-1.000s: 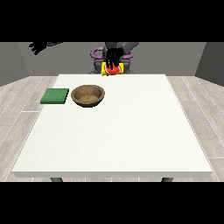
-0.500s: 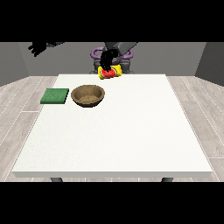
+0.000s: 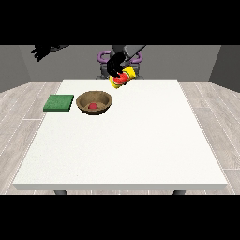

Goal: Pick the cup and pour the ball into the bowl, then pick the bowl and place it on the pad

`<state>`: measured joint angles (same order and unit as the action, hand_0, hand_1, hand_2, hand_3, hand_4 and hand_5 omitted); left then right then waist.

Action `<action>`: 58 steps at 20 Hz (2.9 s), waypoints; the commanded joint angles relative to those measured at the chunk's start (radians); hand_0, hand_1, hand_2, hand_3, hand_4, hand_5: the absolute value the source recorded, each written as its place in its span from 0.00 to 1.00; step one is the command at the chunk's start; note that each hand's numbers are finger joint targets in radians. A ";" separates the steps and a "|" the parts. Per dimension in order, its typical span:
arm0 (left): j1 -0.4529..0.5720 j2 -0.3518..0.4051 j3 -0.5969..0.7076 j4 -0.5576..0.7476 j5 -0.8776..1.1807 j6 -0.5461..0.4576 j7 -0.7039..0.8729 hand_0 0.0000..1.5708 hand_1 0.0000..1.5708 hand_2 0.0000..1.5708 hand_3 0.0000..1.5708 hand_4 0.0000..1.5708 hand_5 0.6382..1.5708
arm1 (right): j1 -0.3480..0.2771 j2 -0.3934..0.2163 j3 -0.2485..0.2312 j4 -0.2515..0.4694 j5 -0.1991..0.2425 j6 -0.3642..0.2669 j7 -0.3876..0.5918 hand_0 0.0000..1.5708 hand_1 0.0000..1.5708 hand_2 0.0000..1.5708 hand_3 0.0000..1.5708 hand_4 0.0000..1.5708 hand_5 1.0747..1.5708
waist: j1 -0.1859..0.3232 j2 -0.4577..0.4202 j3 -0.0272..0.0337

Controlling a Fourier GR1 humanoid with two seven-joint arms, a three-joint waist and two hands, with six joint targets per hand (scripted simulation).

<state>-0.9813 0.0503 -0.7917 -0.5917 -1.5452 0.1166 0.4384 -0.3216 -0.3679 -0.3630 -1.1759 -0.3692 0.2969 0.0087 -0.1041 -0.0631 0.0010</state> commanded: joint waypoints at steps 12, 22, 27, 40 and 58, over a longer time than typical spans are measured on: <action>0.028 -0.007 0.048 -0.119 -0.135 -0.047 -0.065 0.97 0.97 1.00 1.00 0.81 0.92 | -0.042 -0.035 -0.038 0.044 -0.006 -0.047 -0.003 0.00 0.00 0.00 0.20 0.33 1.00 | 0.123 0.044 -0.0007; 0.286 0.073 0.422 -0.311 0.342 0.304 -0.211 0.00 0.00 1.00 0.91 0.51 0.95 | -0.016 -0.019 -0.053 -0.007 0.008 -0.144 0.031 0.00 0.00 0.00 0.00 0.34 0.99 | 0.271 0.027 -0.0051; 0.429 -0.048 0.537 -0.475 0.800 0.376 -0.273 0.50 0.50 0.31 0.00 0.58 0.97 | -0.056 0.011 -0.061 -0.016 -0.020 -0.136 -0.013 0.00 0.00 0.00 0.16 0.37 0.99 | 0.236 0.160 -0.0246; 0.718 -0.035 0.492 -0.695 1.431 0.175 -0.807 0.00 0.00 0.00 0.00 0.57 0.87 | -0.089 0.100 -0.008 0.008 0.055 -0.234 -0.111 0.00 0.00 0.00 0.00 0.32 0.99 | 0.292 0.304 -0.0015; 0.786 0.008 0.492 -0.952 1.389 0.072 -0.679 0.00 0.00 0.00 0.00 0.61 0.85 | -0.135 0.113 -0.015 0.558 0.120 -0.157 -0.560 0.00 0.00 0.00 0.00 0.22 1.00 | 0.302 0.316 0.0002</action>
<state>-0.2180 0.0574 -0.2870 -1.4744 -0.1371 0.1898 -0.2528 -0.4735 -0.2605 -0.3756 -0.7055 -0.2644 0.1208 -0.4392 0.1929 0.2393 0.0008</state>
